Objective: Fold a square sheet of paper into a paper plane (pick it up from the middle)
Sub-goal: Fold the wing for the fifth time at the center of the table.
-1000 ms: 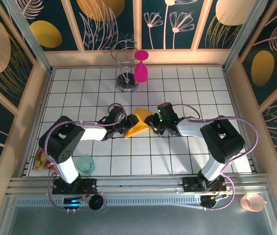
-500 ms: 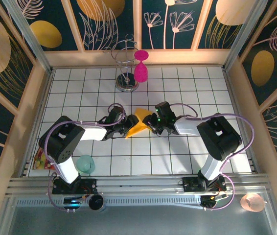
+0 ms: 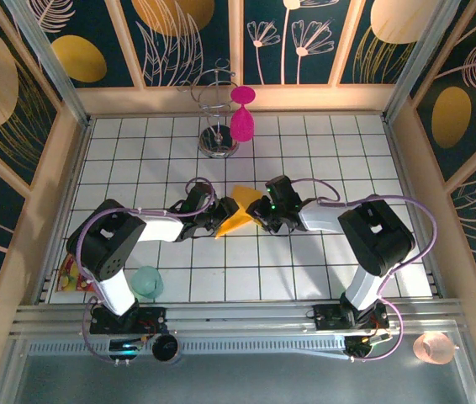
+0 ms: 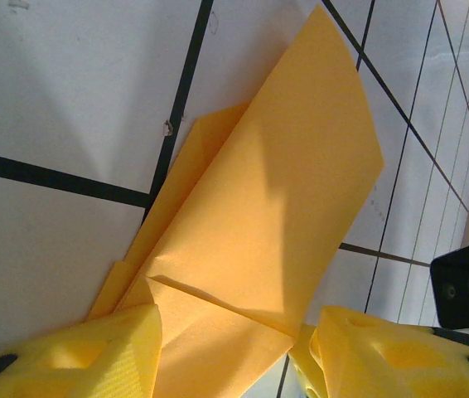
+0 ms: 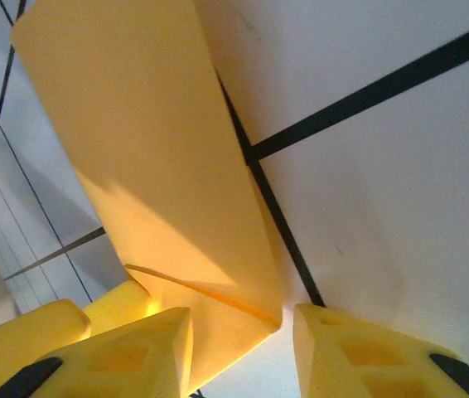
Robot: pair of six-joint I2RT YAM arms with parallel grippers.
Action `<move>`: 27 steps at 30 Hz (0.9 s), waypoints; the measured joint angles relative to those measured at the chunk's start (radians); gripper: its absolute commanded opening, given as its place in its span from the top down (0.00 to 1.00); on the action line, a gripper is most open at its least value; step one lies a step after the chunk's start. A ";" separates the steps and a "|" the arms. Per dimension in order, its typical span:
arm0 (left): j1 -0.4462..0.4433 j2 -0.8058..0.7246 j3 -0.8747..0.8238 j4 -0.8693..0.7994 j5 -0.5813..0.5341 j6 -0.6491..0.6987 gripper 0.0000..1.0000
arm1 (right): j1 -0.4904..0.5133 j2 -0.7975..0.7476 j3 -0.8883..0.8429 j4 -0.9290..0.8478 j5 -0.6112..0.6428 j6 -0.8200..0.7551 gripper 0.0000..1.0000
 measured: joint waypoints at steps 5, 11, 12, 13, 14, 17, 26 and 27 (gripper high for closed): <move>0.000 0.000 0.000 0.005 0.006 0.000 0.46 | 0.002 0.000 -0.010 0.058 -0.013 0.000 0.67; 0.000 0.000 -0.001 0.007 0.028 0.000 0.45 | 0.003 0.000 -0.037 0.116 -0.017 0.008 0.71; 0.000 0.000 -0.001 0.007 0.029 0.000 0.45 | 0.003 0.000 -0.040 0.126 -0.018 0.010 0.72; 0.000 0.000 -0.001 0.008 0.030 0.000 0.44 | 0.003 0.000 -0.043 0.136 -0.019 0.013 0.73; 0.000 0.000 -0.001 0.009 0.030 0.000 0.44 | 0.003 0.000 -0.047 0.146 -0.021 0.018 0.74; 0.000 0.000 -0.002 0.010 0.031 0.001 0.44 | 0.003 0.000 -0.058 0.167 -0.024 0.030 0.77; 0.000 -0.003 -0.002 0.008 0.034 0.020 0.43 | 0.003 0.001 -0.058 0.189 -0.023 0.038 0.96; 0.000 -0.005 -0.002 0.005 0.035 0.030 0.43 | 0.003 0.001 -0.059 0.189 -0.023 0.039 0.99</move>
